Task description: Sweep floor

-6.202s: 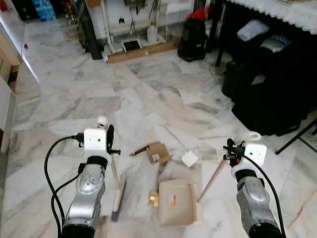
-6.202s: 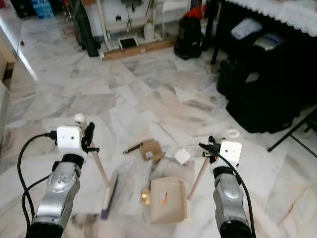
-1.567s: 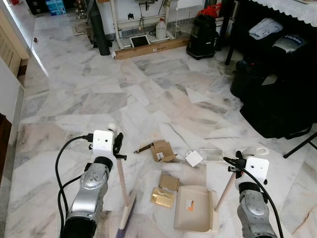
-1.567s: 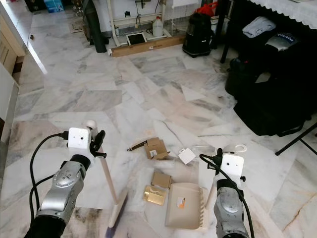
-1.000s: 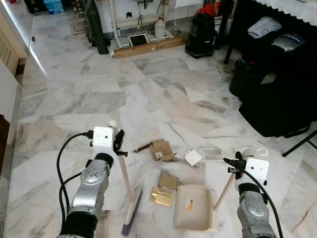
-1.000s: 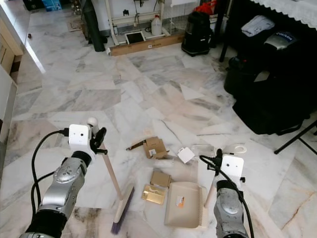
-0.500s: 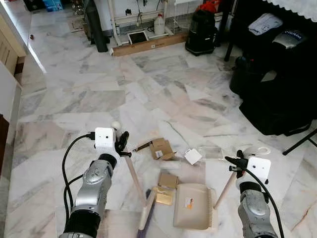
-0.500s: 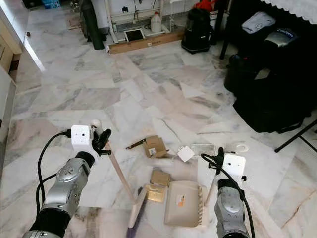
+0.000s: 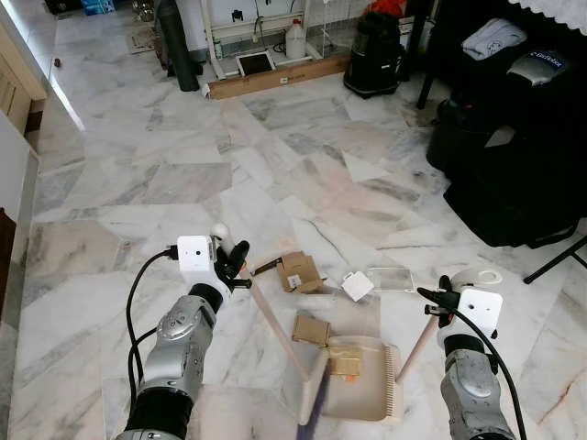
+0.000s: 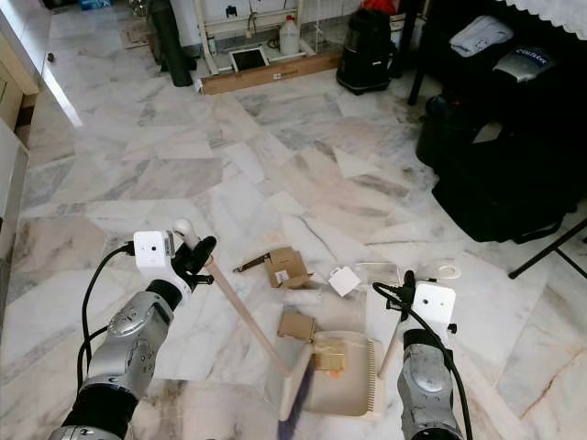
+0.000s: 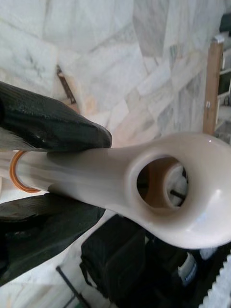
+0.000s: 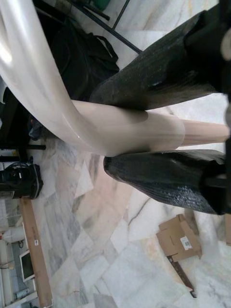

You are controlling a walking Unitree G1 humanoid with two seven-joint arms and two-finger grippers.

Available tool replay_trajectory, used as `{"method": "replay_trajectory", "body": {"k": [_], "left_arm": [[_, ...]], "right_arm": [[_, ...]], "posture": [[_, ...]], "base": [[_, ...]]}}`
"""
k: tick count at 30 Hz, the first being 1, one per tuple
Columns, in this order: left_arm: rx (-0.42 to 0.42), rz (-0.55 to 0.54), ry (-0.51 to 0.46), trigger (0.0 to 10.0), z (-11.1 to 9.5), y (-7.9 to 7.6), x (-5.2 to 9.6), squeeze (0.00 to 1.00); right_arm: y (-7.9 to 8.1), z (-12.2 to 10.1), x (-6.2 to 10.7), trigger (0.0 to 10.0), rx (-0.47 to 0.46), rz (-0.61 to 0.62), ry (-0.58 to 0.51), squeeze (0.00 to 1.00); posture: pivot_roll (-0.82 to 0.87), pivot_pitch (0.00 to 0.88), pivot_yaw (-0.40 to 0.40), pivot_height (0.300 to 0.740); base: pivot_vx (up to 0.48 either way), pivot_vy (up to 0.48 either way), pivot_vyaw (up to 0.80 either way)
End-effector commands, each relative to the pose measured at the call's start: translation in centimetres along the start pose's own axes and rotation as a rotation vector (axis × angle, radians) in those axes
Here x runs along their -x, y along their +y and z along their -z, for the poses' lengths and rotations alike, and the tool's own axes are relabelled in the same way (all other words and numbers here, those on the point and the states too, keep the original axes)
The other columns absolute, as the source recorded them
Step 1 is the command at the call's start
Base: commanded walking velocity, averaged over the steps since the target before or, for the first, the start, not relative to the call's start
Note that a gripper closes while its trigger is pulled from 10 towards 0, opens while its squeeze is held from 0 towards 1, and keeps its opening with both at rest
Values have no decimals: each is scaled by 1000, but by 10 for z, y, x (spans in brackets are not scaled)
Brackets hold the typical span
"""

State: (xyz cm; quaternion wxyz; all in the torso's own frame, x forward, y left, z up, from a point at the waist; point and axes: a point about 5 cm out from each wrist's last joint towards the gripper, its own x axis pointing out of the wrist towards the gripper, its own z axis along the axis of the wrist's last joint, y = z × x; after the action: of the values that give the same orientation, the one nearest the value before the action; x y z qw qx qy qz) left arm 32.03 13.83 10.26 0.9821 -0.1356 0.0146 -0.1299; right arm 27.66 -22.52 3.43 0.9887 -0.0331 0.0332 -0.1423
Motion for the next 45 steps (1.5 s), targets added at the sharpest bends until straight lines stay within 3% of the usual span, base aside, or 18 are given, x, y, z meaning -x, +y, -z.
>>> {"method": "replay_trajectory", "body": {"k": [1, 9, 16, 20, 23, 27, 37, 45], "left_arm": [[11, 66, -35, 10000, -12, -8, -2, 0], [34, 119, -68, 10000, -19, -18, -3, 0], [51, 108, -91, 10000, -27, -15, -3, 0], [37, 53, -140, 10000, -36, -10, -3, 0], [-20, -12, -183, 10000, -45, 0, 1, 0], [-94, 55, -142, 10000, -41, -2, 6, 0], [-140, 102, -80, 10000, -32, -3, 12, 0], [-143, 61, -71, 10000, -29, 3, 13, 0]], "right_arm": [[3, -6, -3, 10000, -13, -6, -31, 0], [5, -7, -5, 10000, -18, -8, -35, 0], [6, -9, -6, 10000, -20, -7, -38, 0], [6, -9, -7, 10000, -22, -7, -39, 0], [5, -10, -8, 10000, -21, -8, -41, 0], [5, -10, -8, 10000, -18, -8, -40, 0], [3, -12, -9, 10000, -20, -3, -50, 0], [-4, -25, -16, 10000, -144, 56, -88, 0]], "posture": [[42, 98, 26, 740], [43, 91, 24, 740], [47, 85, 22, 740], [46, 82, 21, 740], [45, 82, 20, 740], [49, 84, 18, 740], [47, 93, 20, 740], [43, 91, 23, 740]], "base": [[0, 0, 0], [0, 0, 0], [0, 0, 0], [0, 0, 0], [0, 0, 0], [0, 0, 0], [0, 0, 0], [0, 0, 0]]}}
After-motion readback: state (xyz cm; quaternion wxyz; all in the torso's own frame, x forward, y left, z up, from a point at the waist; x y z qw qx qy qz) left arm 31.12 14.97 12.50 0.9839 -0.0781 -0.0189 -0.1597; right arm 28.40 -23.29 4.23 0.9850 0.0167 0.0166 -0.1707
